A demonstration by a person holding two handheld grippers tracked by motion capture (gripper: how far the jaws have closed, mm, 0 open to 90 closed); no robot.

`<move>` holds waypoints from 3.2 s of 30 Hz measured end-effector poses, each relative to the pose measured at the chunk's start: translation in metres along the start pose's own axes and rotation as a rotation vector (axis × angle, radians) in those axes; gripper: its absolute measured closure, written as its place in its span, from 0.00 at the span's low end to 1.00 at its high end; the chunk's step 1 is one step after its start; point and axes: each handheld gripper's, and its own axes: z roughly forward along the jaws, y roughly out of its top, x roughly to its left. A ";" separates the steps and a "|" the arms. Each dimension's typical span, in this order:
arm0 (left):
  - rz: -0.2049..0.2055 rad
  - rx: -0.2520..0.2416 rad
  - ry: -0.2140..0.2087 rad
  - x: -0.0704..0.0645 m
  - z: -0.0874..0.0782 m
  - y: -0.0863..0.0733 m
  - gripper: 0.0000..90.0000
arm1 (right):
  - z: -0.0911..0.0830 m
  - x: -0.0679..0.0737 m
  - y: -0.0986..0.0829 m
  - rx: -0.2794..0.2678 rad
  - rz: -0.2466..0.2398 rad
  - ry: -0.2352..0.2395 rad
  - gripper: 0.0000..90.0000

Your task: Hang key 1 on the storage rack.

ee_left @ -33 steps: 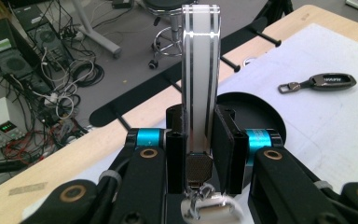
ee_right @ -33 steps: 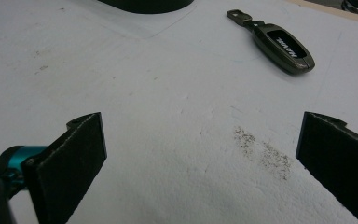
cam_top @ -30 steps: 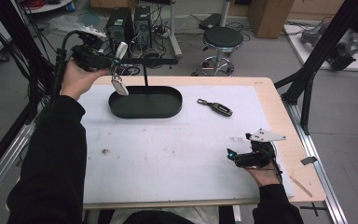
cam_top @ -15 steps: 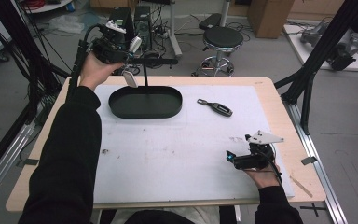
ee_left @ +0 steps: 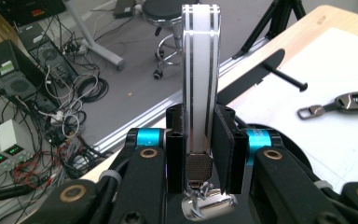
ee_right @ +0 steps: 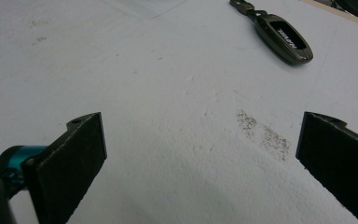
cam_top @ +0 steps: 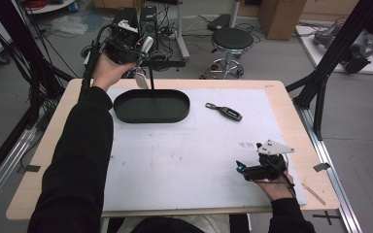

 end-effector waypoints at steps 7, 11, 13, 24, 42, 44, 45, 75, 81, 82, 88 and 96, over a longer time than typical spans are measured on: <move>-0.007 -0.012 0.049 0.006 0.001 0.001 0.84 | -0.003 0.000 -0.004 0.004 0.009 -0.008 0.01; -0.031 -0.035 0.091 0.012 0.002 0.000 0.84 | -0.003 -0.002 -0.005 0.008 0.011 -0.013 0.01; -0.053 -0.059 0.105 0.015 0.002 -0.001 0.84 | -0.003 -0.002 -0.005 0.010 0.011 -0.011 0.01; -0.164 -0.060 0.053 0.028 0.012 -0.026 0.82 | 0.000 -0.003 -0.004 -0.004 0.021 0.001 0.01; -0.096 -0.133 -0.163 0.025 -0.022 -0.042 0.02 | 0.004 -0.007 -0.002 -0.012 0.044 0.028 0.01; -0.101 -0.131 -0.163 0.025 -0.024 -0.046 0.02 | 0.004 -0.008 -0.002 -0.011 0.044 0.025 0.01; -0.107 -0.133 -0.172 0.026 -0.025 -0.048 0.02 | 0.004 -0.009 -0.002 -0.011 0.046 0.026 0.01; -0.081 -0.106 -0.191 0.010 -0.060 -0.132 0.02 | 0.004 -0.016 -0.004 0.001 0.086 0.021 0.01; -0.072 -0.102 -0.195 0.003 -0.064 -0.147 0.02 | 0.005 -0.016 -0.003 0.004 0.087 0.021 0.01; -0.071 -0.104 -0.192 0.003 -0.065 -0.149 0.02 | 0.005 -0.016 -0.004 0.003 0.085 0.020 0.01; -0.086 -0.092 -0.191 0.002 -0.068 -0.162 0.02 | 0.004 -0.016 -0.004 0.005 0.087 0.021 0.01; -0.102 -0.078 -0.190 0.001 -0.070 -0.178 0.02 | 0.003 -0.017 -0.005 0.004 0.090 0.018 0.01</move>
